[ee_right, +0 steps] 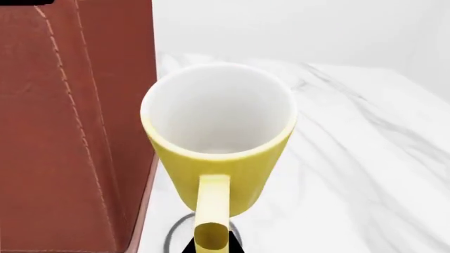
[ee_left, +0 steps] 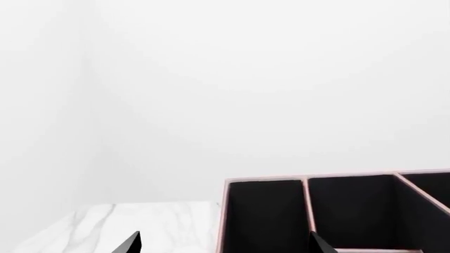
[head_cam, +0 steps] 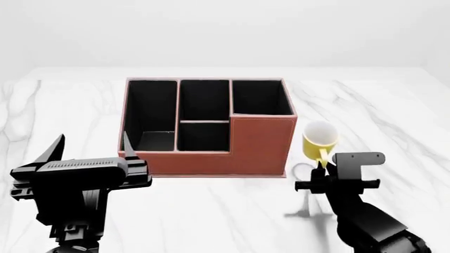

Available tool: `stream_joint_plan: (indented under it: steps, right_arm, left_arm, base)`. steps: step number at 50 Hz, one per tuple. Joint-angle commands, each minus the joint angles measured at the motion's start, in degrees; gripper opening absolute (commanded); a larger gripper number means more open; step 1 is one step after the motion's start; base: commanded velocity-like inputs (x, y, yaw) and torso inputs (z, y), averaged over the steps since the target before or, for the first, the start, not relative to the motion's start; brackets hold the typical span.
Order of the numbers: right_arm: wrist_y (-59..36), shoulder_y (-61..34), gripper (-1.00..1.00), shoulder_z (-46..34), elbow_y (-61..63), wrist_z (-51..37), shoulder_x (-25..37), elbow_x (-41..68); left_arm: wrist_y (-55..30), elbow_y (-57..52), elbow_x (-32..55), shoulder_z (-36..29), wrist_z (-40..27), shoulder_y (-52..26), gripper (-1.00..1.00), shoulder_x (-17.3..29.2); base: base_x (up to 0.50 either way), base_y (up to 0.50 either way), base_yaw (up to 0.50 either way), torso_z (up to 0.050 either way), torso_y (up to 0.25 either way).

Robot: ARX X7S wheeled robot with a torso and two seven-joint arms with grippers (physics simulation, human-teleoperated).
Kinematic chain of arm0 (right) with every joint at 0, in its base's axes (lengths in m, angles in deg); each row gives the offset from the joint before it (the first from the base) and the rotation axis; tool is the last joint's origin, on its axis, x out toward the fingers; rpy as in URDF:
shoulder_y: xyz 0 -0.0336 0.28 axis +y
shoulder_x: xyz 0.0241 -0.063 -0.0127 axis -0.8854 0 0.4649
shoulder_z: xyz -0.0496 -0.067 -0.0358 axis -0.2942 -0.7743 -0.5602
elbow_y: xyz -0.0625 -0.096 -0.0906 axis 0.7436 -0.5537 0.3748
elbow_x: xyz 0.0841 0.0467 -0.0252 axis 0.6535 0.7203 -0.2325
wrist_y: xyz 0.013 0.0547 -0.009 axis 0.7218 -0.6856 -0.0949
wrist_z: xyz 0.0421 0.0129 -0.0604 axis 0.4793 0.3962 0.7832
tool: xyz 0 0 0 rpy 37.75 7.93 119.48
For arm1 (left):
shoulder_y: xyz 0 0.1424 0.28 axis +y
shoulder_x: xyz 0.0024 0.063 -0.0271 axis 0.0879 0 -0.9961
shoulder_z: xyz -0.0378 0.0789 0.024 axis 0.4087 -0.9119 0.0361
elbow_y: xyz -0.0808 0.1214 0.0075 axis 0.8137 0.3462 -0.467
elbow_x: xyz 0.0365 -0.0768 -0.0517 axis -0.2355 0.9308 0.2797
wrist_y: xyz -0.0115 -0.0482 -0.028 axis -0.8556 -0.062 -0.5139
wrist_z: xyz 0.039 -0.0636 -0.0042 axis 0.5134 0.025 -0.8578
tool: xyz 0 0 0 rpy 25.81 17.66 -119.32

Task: Pick up the yellow and white mug and place it to the right of the caddy.

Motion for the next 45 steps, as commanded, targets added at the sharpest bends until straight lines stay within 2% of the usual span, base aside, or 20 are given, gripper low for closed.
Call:
stream_joint_plan:
  steps: [1, 20, 34, 45]
  right_arm:
    - [-0.46, -3.03, -1.00, 1.17, -13.03, 6.12, -6.98, -1.82]
    - [2.49, -5.06, -1.00, 3.22, -43.67, 21.01, -21.14, -1.22]
    - [-0.06, -4.18, -1.00, 7.75, -44.25, 22.38, -21.81, -4.98]
    - [-2.41, -3.35, -1.00, 14.63, -44.28, 23.39, -22.19, -11.37]
  left_arm:
    - [-0.37, -0.58, 0.16, -0.02, -0.36, 0.09, 1.00, 0.29]
    - [-0.90, -1.04, 0.39, -0.54, -0.85, -0.26, 1.00, 0.54]
    - [-0.70, -1.04, 0.68, -0.52, -1.08, -0.12, 1.00, 0.78]
    - [-0.59, -1.19, 0.89, -0.55, -1.29, 0.07, 1.00, 0.96]
  base:
    - [0.00, 0.00, 0.00, 0.000, 0.000]
    - [0.00, 0.00, 0.00, 0.000, 0.001]
    - [0.00, 0.00, 0.00, 0.000, 0.001]
    - [0.00, 0.00, 0.00, 0.000, 0.001]
